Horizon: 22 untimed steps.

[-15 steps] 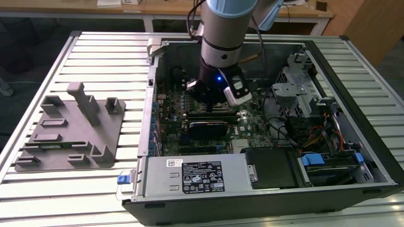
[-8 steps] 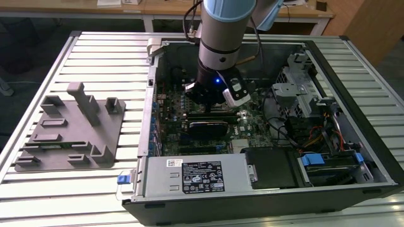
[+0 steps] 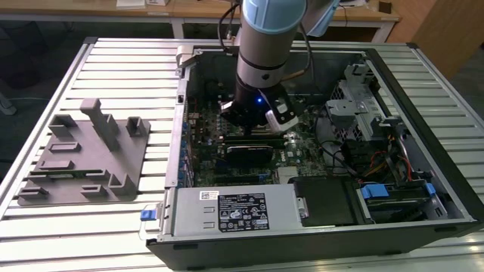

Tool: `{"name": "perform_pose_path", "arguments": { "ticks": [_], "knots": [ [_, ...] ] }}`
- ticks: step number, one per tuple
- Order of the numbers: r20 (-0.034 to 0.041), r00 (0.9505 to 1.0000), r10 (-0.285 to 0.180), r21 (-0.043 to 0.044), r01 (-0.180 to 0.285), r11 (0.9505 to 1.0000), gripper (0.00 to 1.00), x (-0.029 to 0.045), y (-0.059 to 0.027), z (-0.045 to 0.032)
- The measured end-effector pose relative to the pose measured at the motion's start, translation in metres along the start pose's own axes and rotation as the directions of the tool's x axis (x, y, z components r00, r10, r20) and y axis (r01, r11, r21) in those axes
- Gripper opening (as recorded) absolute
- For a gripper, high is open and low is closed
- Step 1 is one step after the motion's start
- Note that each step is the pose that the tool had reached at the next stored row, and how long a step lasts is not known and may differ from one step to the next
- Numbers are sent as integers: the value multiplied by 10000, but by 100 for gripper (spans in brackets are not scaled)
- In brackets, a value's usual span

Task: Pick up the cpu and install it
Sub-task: 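Install the second cpu locking lever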

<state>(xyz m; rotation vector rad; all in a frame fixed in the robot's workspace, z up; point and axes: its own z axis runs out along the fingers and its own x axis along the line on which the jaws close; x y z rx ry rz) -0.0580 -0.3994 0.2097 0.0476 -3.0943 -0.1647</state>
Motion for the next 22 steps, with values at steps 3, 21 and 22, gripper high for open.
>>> {"name": "perform_pose_path", "arguments": {
  "ticks": [3, 21, 22],
  "knots": [
    [4, 10000, -10, -183, 10, 9998, 11, 22, -17, 7],
    [52, 9996, 263, -768, -258, 9967, 11, 130, -119, 51],
    [54, 9996, 289, -781, -284, 9965, 11, 139, -119, 56]
  ]
}}
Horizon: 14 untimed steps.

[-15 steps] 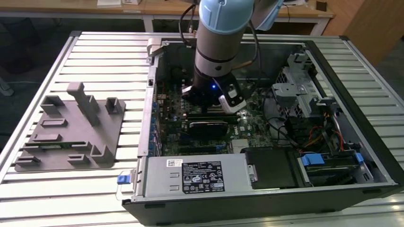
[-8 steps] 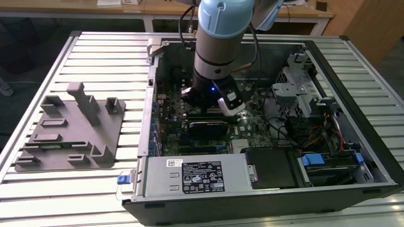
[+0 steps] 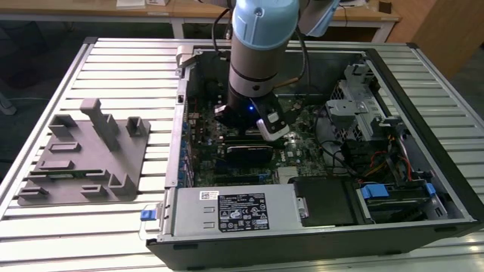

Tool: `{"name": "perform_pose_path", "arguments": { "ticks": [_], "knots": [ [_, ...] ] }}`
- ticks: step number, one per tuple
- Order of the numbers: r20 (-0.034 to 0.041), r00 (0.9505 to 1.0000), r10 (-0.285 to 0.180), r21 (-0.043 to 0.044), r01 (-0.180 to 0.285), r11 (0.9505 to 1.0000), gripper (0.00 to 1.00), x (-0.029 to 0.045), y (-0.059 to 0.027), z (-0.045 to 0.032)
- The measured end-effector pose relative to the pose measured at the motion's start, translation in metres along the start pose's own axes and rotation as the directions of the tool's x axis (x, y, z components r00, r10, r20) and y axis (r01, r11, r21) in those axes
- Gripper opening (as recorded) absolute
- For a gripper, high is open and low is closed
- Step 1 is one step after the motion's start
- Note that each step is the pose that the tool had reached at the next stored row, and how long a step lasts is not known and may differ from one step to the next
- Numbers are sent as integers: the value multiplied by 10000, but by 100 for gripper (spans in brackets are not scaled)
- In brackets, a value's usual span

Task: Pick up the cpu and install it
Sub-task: 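Install the second cpu locking lever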

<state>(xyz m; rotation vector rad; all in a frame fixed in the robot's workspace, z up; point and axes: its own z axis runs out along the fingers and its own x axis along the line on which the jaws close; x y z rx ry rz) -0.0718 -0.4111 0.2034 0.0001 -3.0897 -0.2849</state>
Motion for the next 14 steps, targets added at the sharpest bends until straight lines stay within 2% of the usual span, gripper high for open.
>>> {"name": "perform_pose_path", "arguments": {
  "ticks": [14],
  "knots": [
    [29, 9999, 164, -166, -163, 9997, 11, 22, -9, 72]
  ]
}}
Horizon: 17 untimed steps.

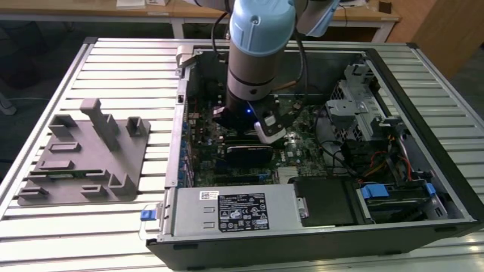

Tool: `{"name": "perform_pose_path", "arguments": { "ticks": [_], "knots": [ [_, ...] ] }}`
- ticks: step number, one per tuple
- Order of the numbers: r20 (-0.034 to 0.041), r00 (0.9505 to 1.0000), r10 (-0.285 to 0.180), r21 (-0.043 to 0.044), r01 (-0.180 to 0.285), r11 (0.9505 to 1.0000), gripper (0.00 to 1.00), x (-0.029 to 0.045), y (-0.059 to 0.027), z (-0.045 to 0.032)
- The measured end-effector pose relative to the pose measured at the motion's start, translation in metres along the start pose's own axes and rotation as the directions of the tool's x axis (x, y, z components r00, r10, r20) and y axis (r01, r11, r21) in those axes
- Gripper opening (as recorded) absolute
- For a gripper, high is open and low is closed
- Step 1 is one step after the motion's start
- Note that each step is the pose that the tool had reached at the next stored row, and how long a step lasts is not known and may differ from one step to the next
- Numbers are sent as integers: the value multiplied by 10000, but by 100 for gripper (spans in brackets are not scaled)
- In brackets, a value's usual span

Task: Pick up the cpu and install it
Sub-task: 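Install the second cpu locking lever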

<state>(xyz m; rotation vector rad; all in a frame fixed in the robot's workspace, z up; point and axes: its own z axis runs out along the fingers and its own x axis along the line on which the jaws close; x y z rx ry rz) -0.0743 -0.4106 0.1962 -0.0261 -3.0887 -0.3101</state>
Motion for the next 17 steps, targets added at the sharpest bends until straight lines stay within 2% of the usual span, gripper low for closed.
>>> {"name": "perform_pose_path", "arguments": {
  "ticks": [4, 7, 9, 10, 17],
  "knots": [
    [-4, 10000, -2, -81, 2, 10000, 11, 12, -3, 12],
    [-3, 10000, -9, -232, 9, 9997, 11, 24, -4, 26],
    [-6, 10000, -9, -297, 9, 9996, 11, 34, -6, 32],
    [-6, 10000, -9, -333, 8, 9994, 11, 64, -10, 50],
    [-6, 10000, -3, -333, 3, 9994, 11, 78, -16, 78]
  ]
}}
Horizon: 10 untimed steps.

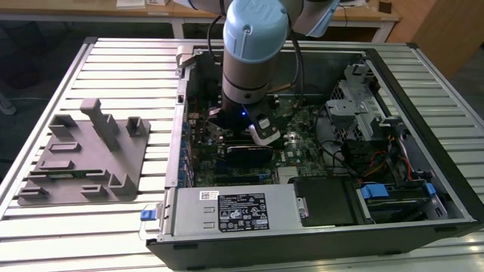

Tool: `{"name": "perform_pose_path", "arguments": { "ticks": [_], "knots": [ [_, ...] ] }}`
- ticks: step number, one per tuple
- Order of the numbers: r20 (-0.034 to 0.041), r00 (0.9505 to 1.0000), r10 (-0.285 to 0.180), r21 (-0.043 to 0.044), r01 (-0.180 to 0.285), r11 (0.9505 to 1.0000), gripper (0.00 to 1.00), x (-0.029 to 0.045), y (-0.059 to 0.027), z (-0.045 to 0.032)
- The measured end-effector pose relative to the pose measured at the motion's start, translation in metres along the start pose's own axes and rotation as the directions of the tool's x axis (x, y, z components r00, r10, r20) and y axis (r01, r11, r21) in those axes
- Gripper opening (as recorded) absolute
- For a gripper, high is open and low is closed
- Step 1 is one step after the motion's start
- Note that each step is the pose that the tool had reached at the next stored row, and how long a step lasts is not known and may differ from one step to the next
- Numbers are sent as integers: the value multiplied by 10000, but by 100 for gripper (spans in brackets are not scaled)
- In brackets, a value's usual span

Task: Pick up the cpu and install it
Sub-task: 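Install the second cpu locking lever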

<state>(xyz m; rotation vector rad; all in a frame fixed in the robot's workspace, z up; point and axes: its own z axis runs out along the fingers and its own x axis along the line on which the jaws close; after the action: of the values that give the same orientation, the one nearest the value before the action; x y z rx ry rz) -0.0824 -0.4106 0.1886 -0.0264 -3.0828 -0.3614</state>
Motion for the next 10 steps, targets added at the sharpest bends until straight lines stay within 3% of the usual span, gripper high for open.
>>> {"name": "perform_pose_path", "arguments": {
  "ticks": [10],
  "knots": [
    [2, 10000, -1, 2, 1, 10000, 11, 0, 0, 2]
  ]
}}
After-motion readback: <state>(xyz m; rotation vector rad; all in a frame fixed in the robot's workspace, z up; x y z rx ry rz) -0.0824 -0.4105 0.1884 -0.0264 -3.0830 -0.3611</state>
